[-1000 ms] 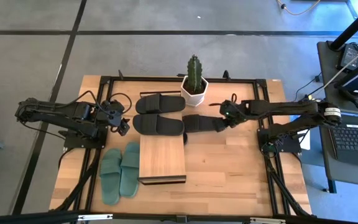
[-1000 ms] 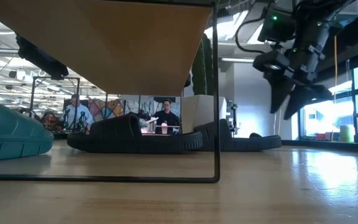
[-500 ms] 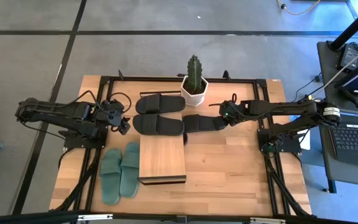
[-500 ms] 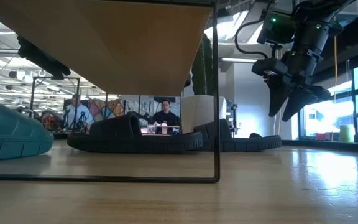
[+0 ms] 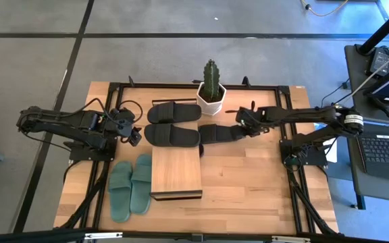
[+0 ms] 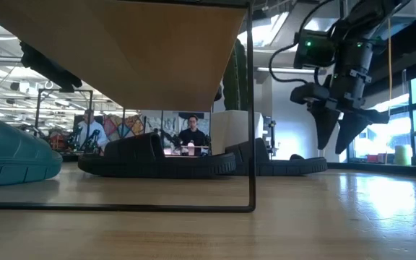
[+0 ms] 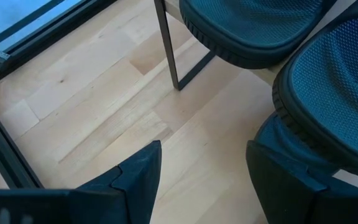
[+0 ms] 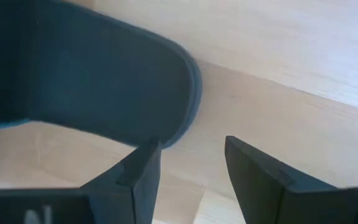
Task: Pick and place slides into the shelf
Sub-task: Put the black slides under the shelf
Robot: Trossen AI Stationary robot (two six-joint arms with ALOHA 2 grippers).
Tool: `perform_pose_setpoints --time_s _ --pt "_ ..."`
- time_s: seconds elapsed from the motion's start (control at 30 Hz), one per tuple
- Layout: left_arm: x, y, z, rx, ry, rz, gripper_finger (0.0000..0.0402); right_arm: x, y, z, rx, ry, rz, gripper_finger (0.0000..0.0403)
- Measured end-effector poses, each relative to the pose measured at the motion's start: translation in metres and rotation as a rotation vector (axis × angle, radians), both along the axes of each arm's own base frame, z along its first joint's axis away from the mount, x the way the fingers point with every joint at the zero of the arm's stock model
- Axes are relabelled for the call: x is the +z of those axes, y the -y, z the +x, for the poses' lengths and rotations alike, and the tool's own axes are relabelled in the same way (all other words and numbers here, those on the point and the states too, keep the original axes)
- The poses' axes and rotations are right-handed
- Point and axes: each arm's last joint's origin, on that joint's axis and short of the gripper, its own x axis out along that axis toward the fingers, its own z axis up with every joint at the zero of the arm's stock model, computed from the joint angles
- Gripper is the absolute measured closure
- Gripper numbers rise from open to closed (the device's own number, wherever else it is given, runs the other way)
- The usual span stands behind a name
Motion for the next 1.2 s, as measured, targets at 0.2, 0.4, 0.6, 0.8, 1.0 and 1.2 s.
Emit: perform_pose_setpoints --time_s 0.2,0.4,0.6,0.8,1.0,1.2 --pt "0.000 0.000 0.000 0.000 -0.001 0.000 0.0177 -0.004 0.011 0.002 0.006 0.016 0.023 0.0224" --pt "0.000 0.000 0.000 -0.001 -0.001 0.000 0.0177 -0.014 0.019 -0.005 -0.030 0.031 0.072 0.0224" --pt "0.000 0.000 0.000 -0.004 -0.003 0.001 0.0177 -0.034 0.022 -0.010 -0.040 0.151 0.110 0.0224" --pt "0.000 0.000 0.000 -0.004 -0.003 0.001 0.0177 -0.047 0.022 -0.013 -0.044 0.252 0.111 0.0230" --pt "0.000 0.000 0.000 -0.003 -0.003 0.001 0.0177 -0.054 0.020 -0.016 -0.042 0.285 0.097 0.0281" --pt "0.000 0.000 0.000 0.006 -0.002 0.019 0.0177 -0.054 0.020 -0.016 0.016 0.294 0.058 0.0342"
